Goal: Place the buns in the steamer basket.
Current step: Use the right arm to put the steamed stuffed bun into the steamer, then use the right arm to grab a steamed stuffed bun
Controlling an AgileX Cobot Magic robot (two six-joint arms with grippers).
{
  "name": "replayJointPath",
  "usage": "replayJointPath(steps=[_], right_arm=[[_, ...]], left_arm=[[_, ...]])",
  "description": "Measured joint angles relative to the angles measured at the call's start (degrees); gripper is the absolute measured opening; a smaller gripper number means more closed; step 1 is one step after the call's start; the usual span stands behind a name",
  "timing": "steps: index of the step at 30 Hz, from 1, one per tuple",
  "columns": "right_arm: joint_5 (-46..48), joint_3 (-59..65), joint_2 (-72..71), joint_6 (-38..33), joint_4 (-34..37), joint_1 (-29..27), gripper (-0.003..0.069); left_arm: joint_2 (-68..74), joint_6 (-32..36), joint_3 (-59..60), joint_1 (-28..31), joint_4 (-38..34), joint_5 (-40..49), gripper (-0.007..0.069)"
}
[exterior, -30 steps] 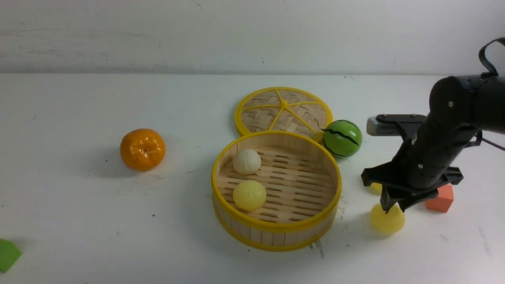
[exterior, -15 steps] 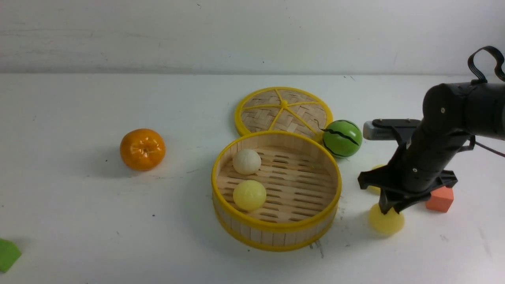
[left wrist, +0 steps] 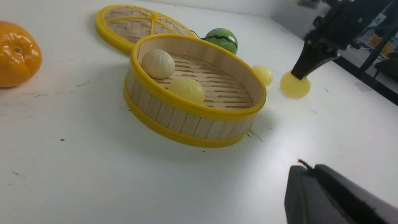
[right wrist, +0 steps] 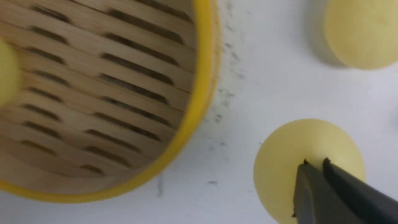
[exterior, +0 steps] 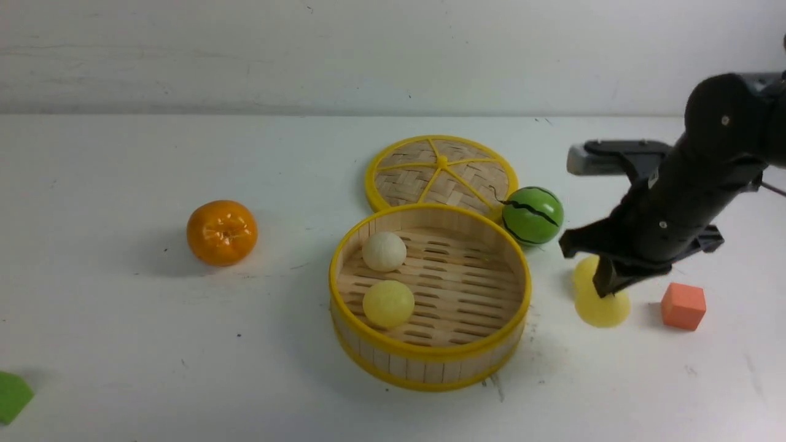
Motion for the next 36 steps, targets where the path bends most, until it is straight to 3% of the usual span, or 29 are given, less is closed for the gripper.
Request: replayJointPath(steps=[6, 15, 17, 21, 22, 25, 27, 32, 35, 36], right_arm=[[-1.13, -11.28, 3.87, -1.42, 3.14, 6.56, 0.0003], [-3.08, -23.93, 20.88, -1.58, 4.72, 7.79, 0.0045], [-3.08, -25.47, 23.28, -1.58, 5.54, 7.79, 0.0085], [-2.34, -28.45, 25.95, -1.58, 5.85, 7.79, 0.0316], [-2.16, -28.59, 25.95, -1.58, 5.85, 7.79, 0.0328], [3.86, -32.23, 25.02, -1.33, 5.75, 7.63, 0.0486], [8.80, -33.93, 22.94, -1.47, 4.59, 7.23, 0.0533], [15.72, -34.59, 15.79, -0.85, -5.87, 4.59, 0.0496], [15.77, -32.29, 13.91, 2.35, -10.64, 1.36, 0.0419], [15.84, -29.17, 13.80, 4.14, -11.97, -1.55, 0.0347]], left_arm=[[0.00, 0.00, 0.00, 0.00, 0.00, 0.00, 0.0023], [0.00, 0.00, 0.00, 0.00, 0.00, 0.00, 0.0034], [0.00, 0.00, 0.00, 0.00, 0.00, 0.00, 0.0037], [0.00, 0.00, 0.00, 0.00, -0.01, 0.00, 0.0039], [0.00, 0.00, 0.00, 0.00, -0.01, 0.00, 0.0039], [0.00, 0.00, 0.00, 0.00, -0.01, 0.00, 0.0043], [0.00, 0.00, 0.00, 0.00, -0.01, 0.05, 0.0046], [0.00, 0.00, 0.00, 0.00, -0.01, 0.05, 0.0052], [0.00, 0.00, 0.00, 0.00, -0.01, 0.05, 0.0055], [0.00, 0.00, 0.00, 0.00, -0.01, 0.05, 0.0057]])
